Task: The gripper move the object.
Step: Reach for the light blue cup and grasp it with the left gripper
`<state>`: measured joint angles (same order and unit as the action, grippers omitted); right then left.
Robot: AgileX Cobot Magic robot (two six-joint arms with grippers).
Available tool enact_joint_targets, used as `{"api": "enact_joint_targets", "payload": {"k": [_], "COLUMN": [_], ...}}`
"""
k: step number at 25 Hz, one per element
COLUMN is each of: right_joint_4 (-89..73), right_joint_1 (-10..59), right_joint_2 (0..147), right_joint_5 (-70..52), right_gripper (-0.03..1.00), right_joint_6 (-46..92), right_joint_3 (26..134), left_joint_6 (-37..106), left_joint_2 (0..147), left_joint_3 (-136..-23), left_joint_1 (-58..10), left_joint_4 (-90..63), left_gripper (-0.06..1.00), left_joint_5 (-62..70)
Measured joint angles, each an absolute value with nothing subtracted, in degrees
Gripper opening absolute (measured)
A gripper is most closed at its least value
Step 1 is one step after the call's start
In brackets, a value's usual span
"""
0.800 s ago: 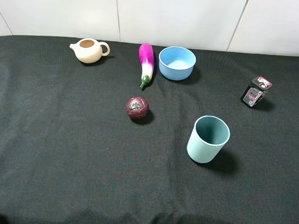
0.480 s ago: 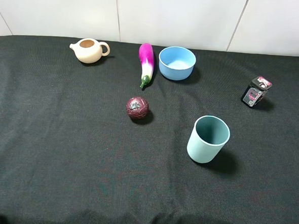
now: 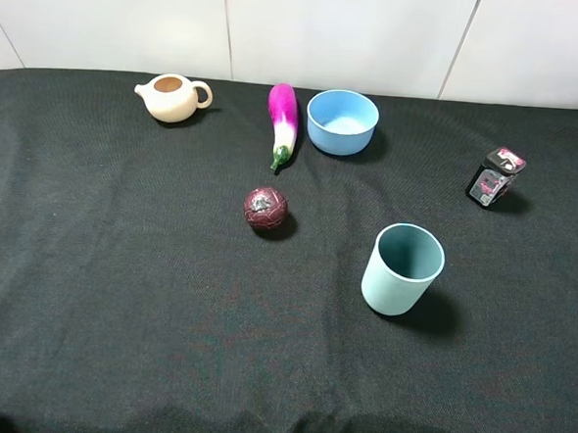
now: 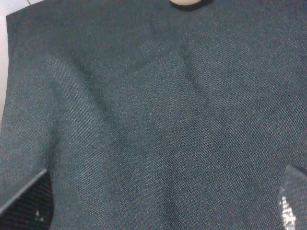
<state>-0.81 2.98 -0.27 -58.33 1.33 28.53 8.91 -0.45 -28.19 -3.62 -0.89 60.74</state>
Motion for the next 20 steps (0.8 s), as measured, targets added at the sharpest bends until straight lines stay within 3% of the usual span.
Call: {"api": "enact_joint_targets", "payload": {"k": [9,20], "right_joint_4": [-0.8,-0.8], "right_joint_1": [3.0,3.0], "right_joint_2": [-0.3,-0.3], "right_joint_5": [-58.3,-58.3], "right_gripper": [0.69,0.69], "right_joint_6": [1.3,1.3], "right_joint_3": [28.5,28.5], "left_joint_6": [8.9,8.9], "left_joint_2": [0.4,16.6], "left_joint_3": [-28.4,-33.3], "left_joint_1": [-3.6,-3.6], "left_joint_4": [-0.9,-1.2], "left_gripper": [0.99,0.99], "left_joint_5": [60.7,61.1]}}
